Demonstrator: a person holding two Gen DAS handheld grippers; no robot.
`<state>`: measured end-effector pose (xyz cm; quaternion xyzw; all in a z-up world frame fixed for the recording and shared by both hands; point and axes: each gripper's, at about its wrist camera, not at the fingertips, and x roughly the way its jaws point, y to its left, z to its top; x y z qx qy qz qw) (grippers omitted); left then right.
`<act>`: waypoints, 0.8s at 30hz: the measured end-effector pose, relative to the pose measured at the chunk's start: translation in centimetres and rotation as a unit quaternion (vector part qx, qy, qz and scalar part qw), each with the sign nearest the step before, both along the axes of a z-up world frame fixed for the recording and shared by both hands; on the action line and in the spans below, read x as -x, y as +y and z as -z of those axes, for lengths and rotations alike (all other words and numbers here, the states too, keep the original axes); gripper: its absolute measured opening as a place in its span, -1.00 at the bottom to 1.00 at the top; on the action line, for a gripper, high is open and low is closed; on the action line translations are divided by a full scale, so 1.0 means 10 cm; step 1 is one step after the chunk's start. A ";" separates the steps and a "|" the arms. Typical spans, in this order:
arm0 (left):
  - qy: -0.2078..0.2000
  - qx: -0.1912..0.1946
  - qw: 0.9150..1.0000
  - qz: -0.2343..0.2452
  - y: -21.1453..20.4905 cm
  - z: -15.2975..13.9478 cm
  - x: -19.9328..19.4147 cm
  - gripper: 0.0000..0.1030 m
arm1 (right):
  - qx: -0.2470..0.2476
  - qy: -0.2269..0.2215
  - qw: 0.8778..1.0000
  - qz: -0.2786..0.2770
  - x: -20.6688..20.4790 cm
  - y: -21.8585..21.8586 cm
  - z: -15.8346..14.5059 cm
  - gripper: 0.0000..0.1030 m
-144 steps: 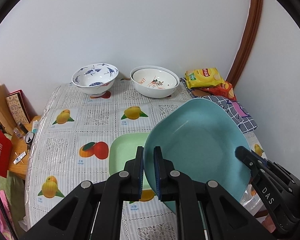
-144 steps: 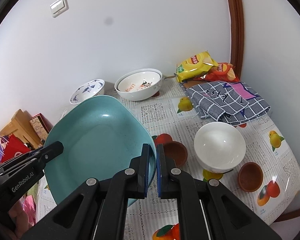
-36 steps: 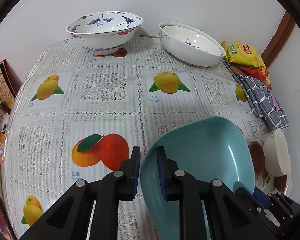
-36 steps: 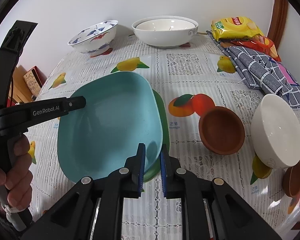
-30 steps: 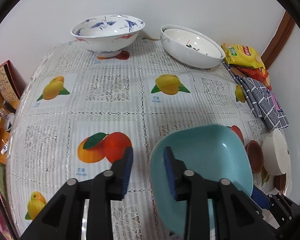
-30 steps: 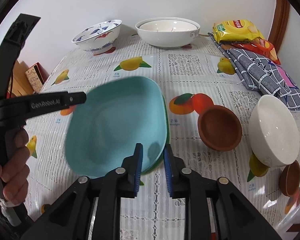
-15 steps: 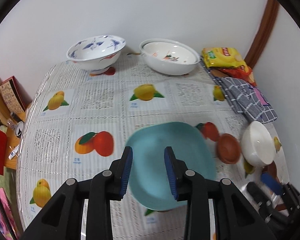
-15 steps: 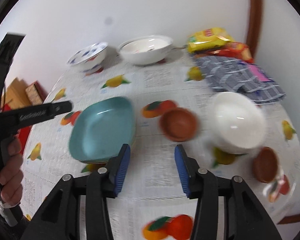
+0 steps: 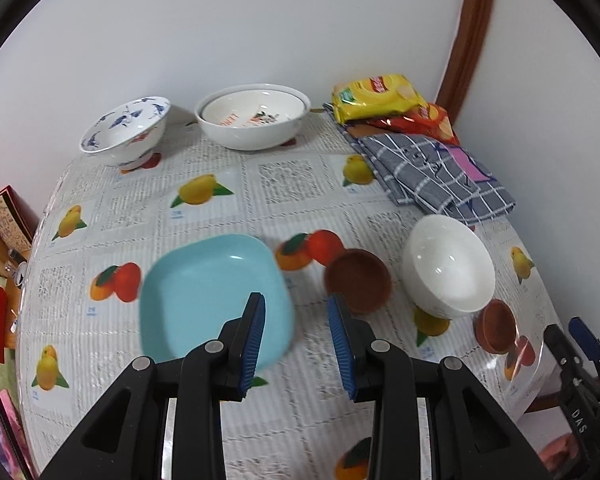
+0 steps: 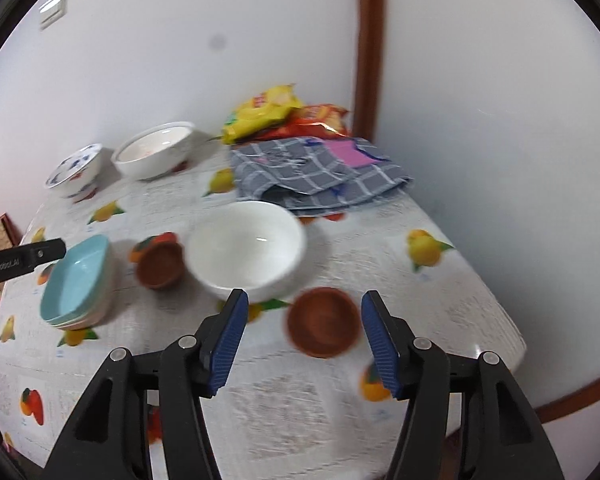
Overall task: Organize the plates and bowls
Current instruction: 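Grasp a small brown clay bowl with the left gripper while the right gripper grasps another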
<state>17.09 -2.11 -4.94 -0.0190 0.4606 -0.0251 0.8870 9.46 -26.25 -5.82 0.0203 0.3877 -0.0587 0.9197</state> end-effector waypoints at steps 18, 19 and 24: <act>0.058 0.029 0.997 -0.037 -0.34 0.47 -0.16 0.01 | -0.048 0.070 0.996 0.011 -0.09 -0.64 0.55 0.13; 0.060 0.029 0.997 -0.041 -0.35 0.50 -0.18 0.01 | -0.049 0.071 0.996 0.011 -0.11 -0.65 0.57 0.13; 0.076 0.019 0.995 -0.063 -0.35 0.63 -0.29 0.01 | -0.062 0.080 0.995 0.007 -0.23 -0.69 0.71 0.13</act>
